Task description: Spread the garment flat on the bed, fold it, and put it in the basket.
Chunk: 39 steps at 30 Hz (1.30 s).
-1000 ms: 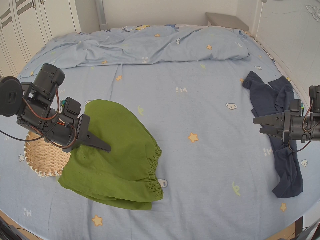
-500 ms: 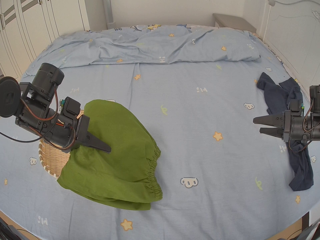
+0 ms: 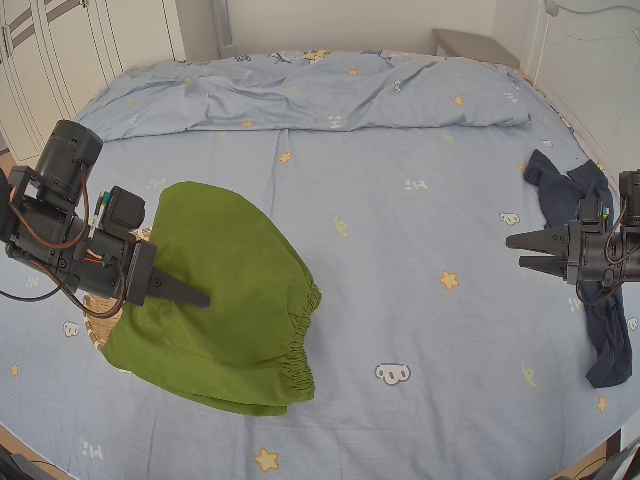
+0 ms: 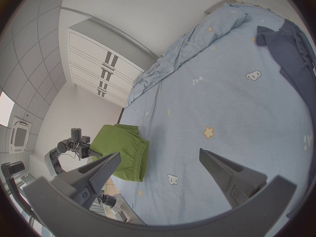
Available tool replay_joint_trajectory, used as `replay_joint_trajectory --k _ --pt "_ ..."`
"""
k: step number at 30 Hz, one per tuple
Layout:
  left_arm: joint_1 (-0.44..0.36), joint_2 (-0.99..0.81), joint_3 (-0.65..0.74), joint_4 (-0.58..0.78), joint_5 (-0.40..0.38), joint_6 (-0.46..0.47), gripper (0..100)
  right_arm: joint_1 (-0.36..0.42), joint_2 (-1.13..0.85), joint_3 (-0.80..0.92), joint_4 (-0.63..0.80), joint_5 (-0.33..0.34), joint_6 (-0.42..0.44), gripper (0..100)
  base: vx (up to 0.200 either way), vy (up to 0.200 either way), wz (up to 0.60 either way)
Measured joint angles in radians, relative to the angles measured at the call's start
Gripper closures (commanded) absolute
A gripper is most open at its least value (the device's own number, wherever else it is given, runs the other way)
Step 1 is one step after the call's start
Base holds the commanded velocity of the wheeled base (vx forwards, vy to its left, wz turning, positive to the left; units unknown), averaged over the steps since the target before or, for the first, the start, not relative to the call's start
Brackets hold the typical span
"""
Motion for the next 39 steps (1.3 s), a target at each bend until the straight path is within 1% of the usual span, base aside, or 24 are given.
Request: replay_joint_trajectory --k 4,9,13,17,21,24,30,34,39 --pt "0.010 -0.027 0.016 -0.045 -0.001 0.025 100 0.002 0.000 -0.001 0.000 0.001 0.001 0 0.000 0.000 0.00" --pt "0.039 -0.068 0.074 -0.219 -0.002 0.025 100 0.001 0.000 -0.001 0.000 0.001 0.002 0 0.000 0.000 0.00" --pt "0.100 -0.100 0.136 -0.384 -0.003 0.019 100 0.001 0.000 -0.001 0.000 0.001 0.002 0 0.000 0.000 0.00" --pt "0.189 -0.119 0.180 -0.468 -0.008 0.013 100 0.000 -0.001 -0.001 -0.001 0.001 0.001 0 0.000 0.000 0.00" --pt "0.286 -0.128 0.197 -0.505 -0.015 0.001 100 0.000 -0.003 0.000 -0.001 0.001 0.001 0 0.000 0.000 0.00" --pt "0.335 -0.116 0.201 -0.513 -0.018 -0.012 100 0.000 -0.005 0.000 -0.001 0.001 0.001 0 0.000 0.000 0.00" --pt "0.383 -0.056 0.217 -0.517 -0.020 -0.024 100 0.001 -0.007 0.000 -0.001 0.001 0.001 0 0.000 0.000 0.00" --pt "0.406 0.007 0.236 -0.514 -0.014 -0.029 100 0.000 -0.011 0.000 -0.001 0.016 0.002 0 0.000 0.000 0.00" --pt "0.445 0.097 0.246 -0.471 0.003 -0.043 100 -0.002 -0.017 0.000 -0.001 0.030 0.005 0 0.000 0.000 0.00"
